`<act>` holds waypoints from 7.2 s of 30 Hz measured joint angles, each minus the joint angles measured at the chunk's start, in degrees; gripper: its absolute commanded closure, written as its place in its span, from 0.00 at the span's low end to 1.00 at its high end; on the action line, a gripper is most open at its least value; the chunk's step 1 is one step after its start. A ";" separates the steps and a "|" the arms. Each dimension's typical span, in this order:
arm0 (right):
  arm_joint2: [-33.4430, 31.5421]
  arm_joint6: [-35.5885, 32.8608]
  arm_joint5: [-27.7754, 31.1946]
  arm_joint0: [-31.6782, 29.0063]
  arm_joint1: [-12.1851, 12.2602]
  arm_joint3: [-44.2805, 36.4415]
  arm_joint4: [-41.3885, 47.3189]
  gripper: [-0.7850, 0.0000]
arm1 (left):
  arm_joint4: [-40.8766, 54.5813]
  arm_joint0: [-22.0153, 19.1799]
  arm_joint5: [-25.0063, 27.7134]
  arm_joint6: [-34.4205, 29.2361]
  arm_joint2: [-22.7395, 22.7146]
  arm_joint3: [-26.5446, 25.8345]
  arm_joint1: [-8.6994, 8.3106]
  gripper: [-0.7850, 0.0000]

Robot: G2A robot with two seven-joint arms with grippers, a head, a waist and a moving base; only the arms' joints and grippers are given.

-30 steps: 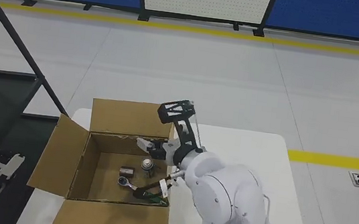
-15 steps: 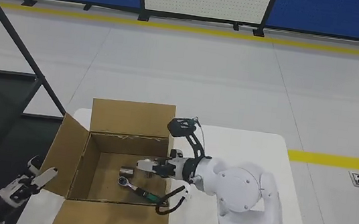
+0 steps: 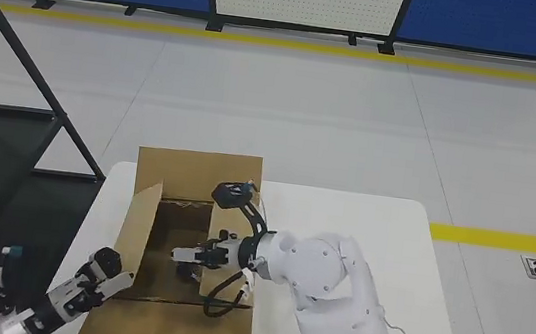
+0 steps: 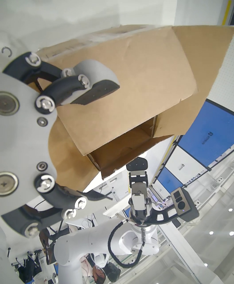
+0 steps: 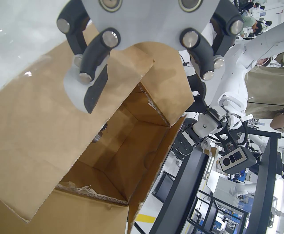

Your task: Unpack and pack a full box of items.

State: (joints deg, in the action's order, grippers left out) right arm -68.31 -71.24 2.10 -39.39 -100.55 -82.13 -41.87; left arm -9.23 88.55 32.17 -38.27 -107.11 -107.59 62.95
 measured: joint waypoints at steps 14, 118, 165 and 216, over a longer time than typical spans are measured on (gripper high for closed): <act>3.65 2.82 -0.55 3.50 0.38 9.91 1.32 0.00 | -4.99 -3.03 -5.65 -0.69 5.09 2.95 -0.52 0.00; -5.47 34.89 40.67 28.99 3.04 67.22 23.86 0.00 | 43.11 6.82 -25.26 -49.36 -11.50 10.93 -8.10 0.00; 7.27 7.18 38.14 25.70 7.27 48.73 48.31 0.00 | 61.54 5.10 -30.88 -25.50 -12.68 8.00 -7.12 0.00; 12.89 3.31 34.25 26.37 9.32 52.82 60.02 0.00 | 59.48 7.05 -28.23 -22.97 -6.46 0.68 -5.50 0.00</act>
State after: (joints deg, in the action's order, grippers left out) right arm -55.42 -67.93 36.35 -13.02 -91.23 -29.31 18.14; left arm 50.25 95.60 3.94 -61.23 -113.57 -106.91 57.45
